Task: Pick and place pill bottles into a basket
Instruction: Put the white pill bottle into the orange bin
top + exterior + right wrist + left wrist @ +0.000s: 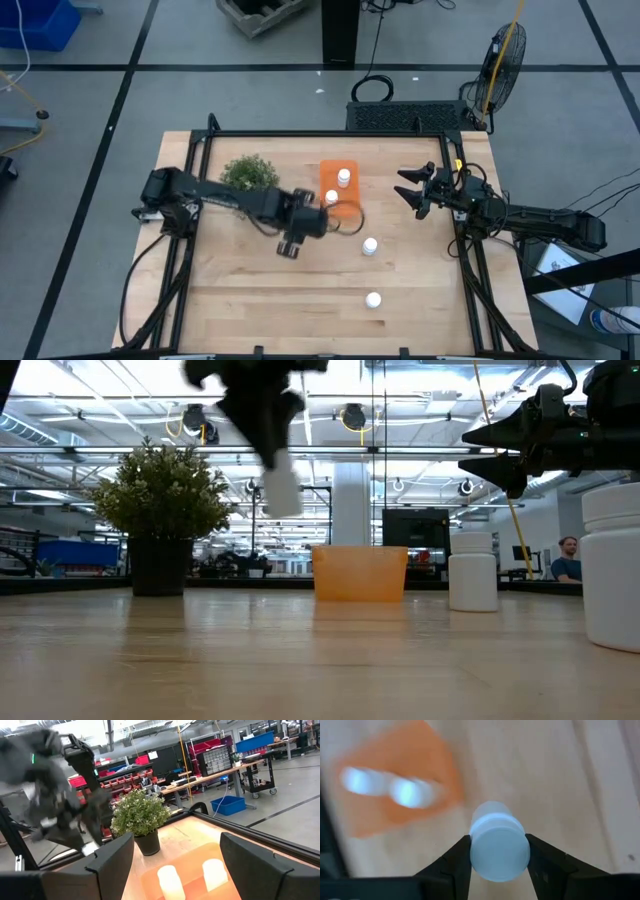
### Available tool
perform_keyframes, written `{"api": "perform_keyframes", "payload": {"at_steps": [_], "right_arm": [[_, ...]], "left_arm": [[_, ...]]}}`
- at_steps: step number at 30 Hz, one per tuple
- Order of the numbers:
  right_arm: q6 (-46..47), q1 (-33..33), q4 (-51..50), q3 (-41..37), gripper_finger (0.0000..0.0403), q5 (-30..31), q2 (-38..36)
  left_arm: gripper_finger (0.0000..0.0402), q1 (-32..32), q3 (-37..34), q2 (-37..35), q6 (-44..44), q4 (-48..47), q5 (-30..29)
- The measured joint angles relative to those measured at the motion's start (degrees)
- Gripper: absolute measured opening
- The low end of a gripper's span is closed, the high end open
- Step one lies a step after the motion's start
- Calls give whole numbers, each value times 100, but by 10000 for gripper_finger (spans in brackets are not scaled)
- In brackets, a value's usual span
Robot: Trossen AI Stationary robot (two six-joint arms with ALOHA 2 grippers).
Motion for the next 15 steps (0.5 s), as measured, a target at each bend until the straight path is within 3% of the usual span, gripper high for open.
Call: {"api": "perform_keyframes", "payload": {"at_steps": [4,9,15], "right_arm": [[44,0,34,-1,286,-2,1],[60,0,41,0,286,-4,1],[17,0,42,0,286,-4,2]], "left_arm": [[161,547,802,-14,481,-84,46],[161,1284,1197,-15,1133,-22,65],[161,2242,1203,64,1444,538,1124]]}}
